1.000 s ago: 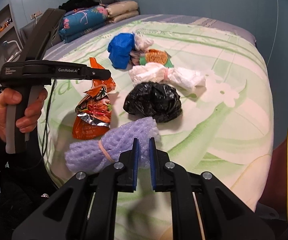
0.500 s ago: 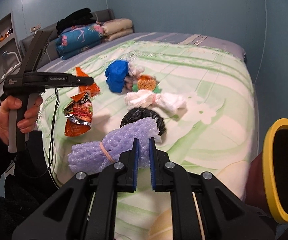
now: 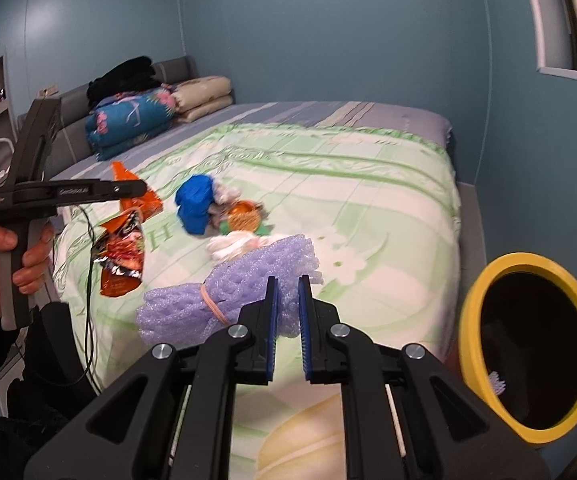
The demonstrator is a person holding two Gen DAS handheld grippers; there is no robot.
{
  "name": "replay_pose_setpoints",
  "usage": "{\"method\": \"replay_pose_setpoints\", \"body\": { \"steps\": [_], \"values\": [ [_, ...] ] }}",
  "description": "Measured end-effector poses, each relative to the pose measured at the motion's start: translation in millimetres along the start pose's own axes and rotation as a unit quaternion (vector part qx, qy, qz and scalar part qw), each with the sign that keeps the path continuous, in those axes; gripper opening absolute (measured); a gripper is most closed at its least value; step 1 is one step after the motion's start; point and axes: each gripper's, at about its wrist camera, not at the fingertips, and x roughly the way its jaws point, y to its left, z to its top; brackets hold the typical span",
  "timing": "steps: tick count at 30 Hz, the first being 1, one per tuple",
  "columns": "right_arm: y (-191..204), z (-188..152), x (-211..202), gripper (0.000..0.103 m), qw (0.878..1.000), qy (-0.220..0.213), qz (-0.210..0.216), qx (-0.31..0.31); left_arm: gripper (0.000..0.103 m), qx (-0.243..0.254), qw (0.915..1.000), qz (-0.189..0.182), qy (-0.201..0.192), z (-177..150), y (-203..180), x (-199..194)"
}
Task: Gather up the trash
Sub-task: 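Carry the wrapper and foam net over the yellow-rimmed bin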
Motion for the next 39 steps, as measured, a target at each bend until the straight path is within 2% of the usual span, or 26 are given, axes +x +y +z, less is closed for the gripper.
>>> {"method": "replay_pose_setpoints", "body": {
  "steps": [16,28,39],
  "values": [
    [-54,15,-41,0.009,0.994,-0.048,-0.085,0.044,0.011,0.056,0.9977,-0.037,-0.007,20,-62,4],
    [-110,21,-71,0.009,0.979,-0.08,-0.166,0.085,0.011,0.088,0.9927,-0.082,0.0,34,-126,36],
    [-161,15,-94,0.009,0.96,-0.096,-0.233,0.125,0.011,0.121,0.9846,-0.126,0.006,54,-190,64]
  ]
}}
